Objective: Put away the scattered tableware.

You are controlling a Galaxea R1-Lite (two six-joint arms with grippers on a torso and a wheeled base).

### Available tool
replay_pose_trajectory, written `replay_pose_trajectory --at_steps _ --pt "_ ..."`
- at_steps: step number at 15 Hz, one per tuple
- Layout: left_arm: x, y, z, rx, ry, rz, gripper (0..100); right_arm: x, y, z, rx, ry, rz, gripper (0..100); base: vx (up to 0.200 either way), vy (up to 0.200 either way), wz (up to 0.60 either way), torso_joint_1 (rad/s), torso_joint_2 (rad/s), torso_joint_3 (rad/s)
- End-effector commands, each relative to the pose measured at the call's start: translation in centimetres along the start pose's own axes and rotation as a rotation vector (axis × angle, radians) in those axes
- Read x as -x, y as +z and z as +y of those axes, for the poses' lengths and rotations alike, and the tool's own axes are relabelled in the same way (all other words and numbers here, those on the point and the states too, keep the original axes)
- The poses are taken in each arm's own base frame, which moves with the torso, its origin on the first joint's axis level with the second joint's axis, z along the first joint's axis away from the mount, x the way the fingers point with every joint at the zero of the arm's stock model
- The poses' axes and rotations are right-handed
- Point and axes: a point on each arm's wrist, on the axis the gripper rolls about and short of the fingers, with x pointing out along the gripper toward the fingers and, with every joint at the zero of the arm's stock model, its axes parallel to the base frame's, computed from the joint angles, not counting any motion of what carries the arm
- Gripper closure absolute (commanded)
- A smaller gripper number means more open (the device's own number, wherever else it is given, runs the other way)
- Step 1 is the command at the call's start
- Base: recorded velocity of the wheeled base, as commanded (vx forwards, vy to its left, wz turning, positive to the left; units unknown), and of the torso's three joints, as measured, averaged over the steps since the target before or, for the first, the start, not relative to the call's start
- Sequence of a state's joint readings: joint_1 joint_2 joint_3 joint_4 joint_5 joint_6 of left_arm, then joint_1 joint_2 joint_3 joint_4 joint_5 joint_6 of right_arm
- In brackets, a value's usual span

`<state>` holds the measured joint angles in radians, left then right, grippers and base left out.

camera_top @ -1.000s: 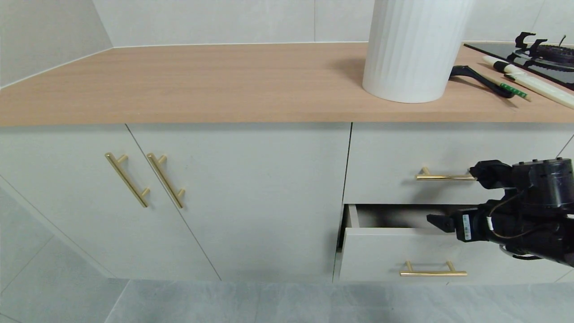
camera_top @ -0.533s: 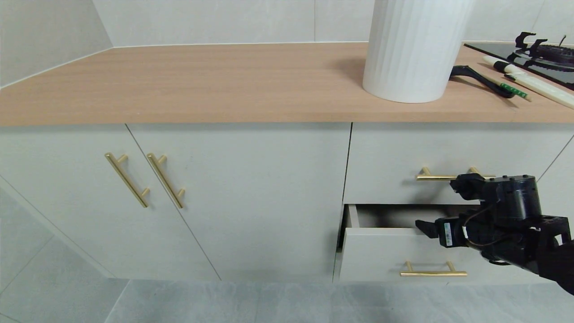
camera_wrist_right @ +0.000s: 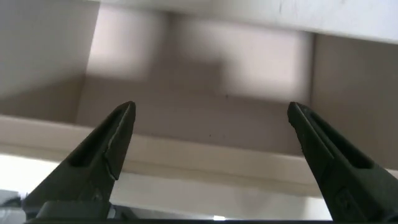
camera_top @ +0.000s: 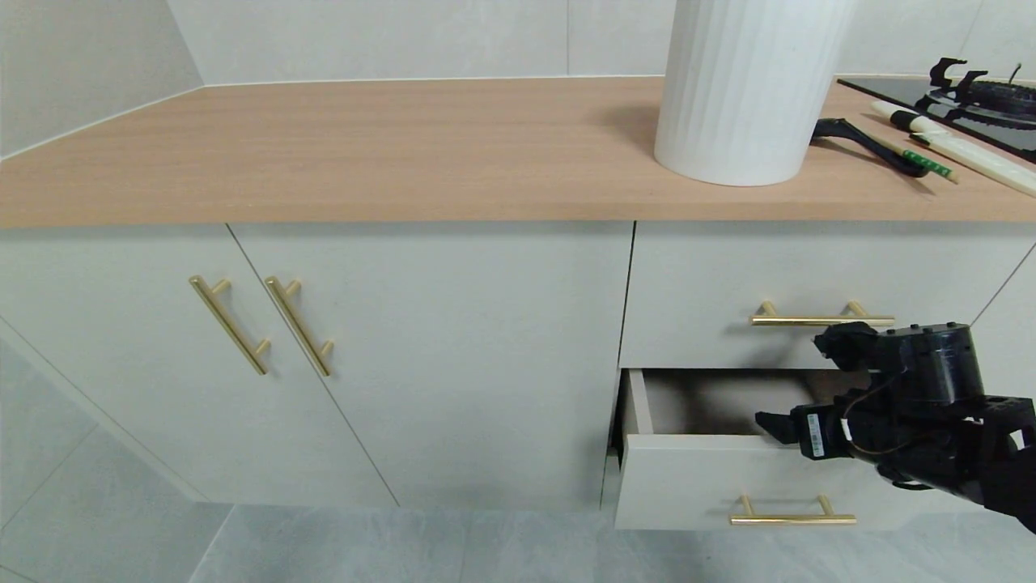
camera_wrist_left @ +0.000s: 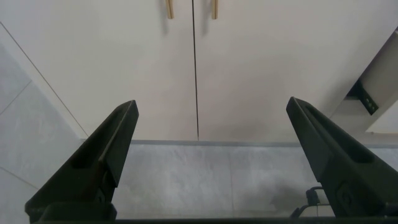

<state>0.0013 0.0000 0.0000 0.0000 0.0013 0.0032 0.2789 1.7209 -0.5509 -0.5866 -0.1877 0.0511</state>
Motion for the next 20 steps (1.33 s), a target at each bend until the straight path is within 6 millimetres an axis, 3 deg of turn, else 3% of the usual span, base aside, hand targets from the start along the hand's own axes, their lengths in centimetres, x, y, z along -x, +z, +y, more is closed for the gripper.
replay_pose_trajectory --at_steps 1,4,12,14,20 --pt "0.0 0.0 0.0 0.0 0.001 0.0 0 1.3 0.4 -0.2 0.001 0.002 0.003 0 0.0 0.0 0.0 0.0 0.0 0.0" --pt "0.0 0.0 0.0 0.0 0.001 0.0 0 3.0 0.7 -0.5 0.025 0.008 0.083 0 0.0 0.0 0.0 0.0 0.0 0.0" --pt "0.0 0.0 0.0 0.0 0.001 0.002 0 4.7 -0.5 -0.2 0.148 0.034 0.236 0 0.0 0.0 0.0 0.0 0.0 0.0" --pt "0.0 0.0 0.0 0.0 0.001 0.0 0 6.2 -1.1 -0.3 0.239 0.053 0.332 0 0.0 0.0 0.0 0.0 0.0 0.0" --pt "0.0 0.0 0.0 0.0 0.001 0.0 0 8.0 -2.5 0.1 0.345 0.091 0.463 0 0.0 0.0 0.0 0.0 0.0 0.0"
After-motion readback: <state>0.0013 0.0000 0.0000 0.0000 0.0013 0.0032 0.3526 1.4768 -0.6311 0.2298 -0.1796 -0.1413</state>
